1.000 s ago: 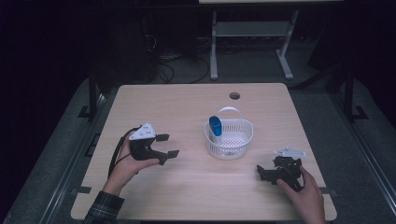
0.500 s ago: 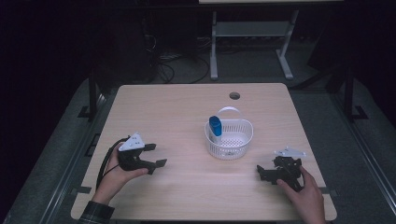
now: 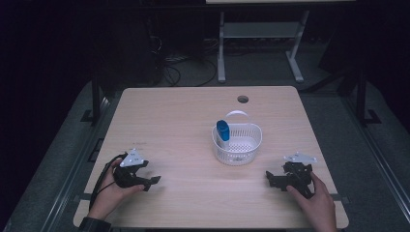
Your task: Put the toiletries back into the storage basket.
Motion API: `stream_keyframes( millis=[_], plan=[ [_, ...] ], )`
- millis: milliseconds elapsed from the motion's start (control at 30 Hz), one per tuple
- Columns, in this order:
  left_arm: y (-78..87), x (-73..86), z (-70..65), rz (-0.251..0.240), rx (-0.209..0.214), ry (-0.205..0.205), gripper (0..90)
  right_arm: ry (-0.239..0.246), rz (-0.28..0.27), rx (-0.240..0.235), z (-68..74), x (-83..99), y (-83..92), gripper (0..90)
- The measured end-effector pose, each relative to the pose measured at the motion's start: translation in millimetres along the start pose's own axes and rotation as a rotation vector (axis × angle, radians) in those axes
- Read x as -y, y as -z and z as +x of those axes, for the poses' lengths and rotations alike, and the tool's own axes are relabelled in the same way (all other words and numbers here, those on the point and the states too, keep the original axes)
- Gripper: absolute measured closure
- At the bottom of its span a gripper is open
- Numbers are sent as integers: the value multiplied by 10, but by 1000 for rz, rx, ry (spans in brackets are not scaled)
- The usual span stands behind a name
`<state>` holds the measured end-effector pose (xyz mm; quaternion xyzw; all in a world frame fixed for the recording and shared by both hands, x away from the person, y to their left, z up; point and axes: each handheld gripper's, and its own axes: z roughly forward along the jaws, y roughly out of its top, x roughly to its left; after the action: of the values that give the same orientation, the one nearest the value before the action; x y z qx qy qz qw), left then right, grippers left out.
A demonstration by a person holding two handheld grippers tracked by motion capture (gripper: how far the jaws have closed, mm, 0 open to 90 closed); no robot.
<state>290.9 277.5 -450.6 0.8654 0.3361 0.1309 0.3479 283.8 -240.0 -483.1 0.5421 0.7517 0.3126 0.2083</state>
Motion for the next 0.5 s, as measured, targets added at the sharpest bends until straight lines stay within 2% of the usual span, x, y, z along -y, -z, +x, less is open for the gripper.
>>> stream_keyframes(
  millis=[267,500],
  plan=[
    [-1,108,36,31,-11,24,208,0,0,0,0,0,0,0],
    [-44,140,35,62,-15,22,202,0,0,0,0,0,0,0]
  ],
)
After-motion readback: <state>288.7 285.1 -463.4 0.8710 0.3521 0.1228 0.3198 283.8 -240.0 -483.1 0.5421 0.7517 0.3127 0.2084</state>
